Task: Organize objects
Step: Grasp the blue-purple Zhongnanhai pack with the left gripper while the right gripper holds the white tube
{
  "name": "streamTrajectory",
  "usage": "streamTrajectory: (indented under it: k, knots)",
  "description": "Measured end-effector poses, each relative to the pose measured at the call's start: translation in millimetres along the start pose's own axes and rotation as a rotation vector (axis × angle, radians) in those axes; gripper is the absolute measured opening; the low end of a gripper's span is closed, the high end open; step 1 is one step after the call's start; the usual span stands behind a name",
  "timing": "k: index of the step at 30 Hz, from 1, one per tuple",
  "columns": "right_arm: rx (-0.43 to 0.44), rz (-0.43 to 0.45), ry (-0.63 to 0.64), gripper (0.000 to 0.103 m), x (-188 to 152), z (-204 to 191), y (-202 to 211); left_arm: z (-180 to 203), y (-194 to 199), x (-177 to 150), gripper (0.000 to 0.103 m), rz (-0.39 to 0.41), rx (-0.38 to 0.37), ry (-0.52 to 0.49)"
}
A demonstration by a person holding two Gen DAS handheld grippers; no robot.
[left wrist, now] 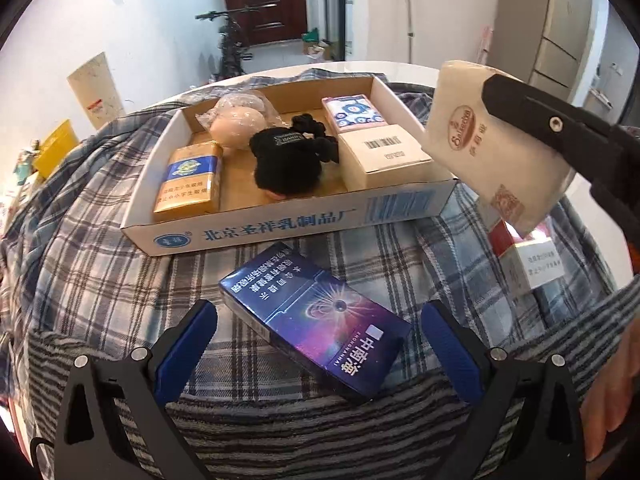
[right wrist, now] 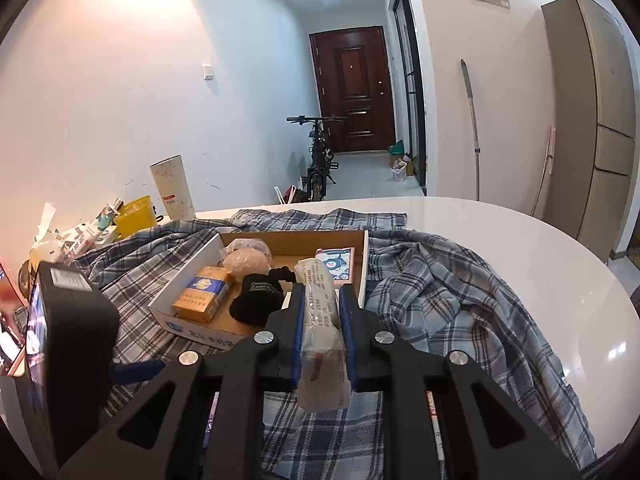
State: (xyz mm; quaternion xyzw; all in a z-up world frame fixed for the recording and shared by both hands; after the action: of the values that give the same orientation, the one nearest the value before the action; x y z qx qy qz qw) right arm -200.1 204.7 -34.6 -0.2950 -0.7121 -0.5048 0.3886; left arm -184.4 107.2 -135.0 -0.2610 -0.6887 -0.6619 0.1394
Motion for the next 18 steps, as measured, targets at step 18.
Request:
streamTrajectory:
  k: [18]
  knots:
    - [-0.03,0.006,0.036,0.016,-0.4,-1.5,-1.4,-61.8,12.4,-15.9,0.103,-0.014,0.011,0.115]
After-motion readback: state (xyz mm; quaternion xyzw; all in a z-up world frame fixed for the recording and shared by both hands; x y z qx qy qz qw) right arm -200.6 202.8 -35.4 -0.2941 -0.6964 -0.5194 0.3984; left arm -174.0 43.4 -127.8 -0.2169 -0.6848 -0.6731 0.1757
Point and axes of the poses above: each gripper's, at about its wrist camera, not at the fingertips, and y roughly against the way its jaws point, z to its right, x to its top, the point moved 9 cm from there along -y, roughly the way its jaws point, and after that the axes turned 4 degrees about -y, right-handed, at the moved point
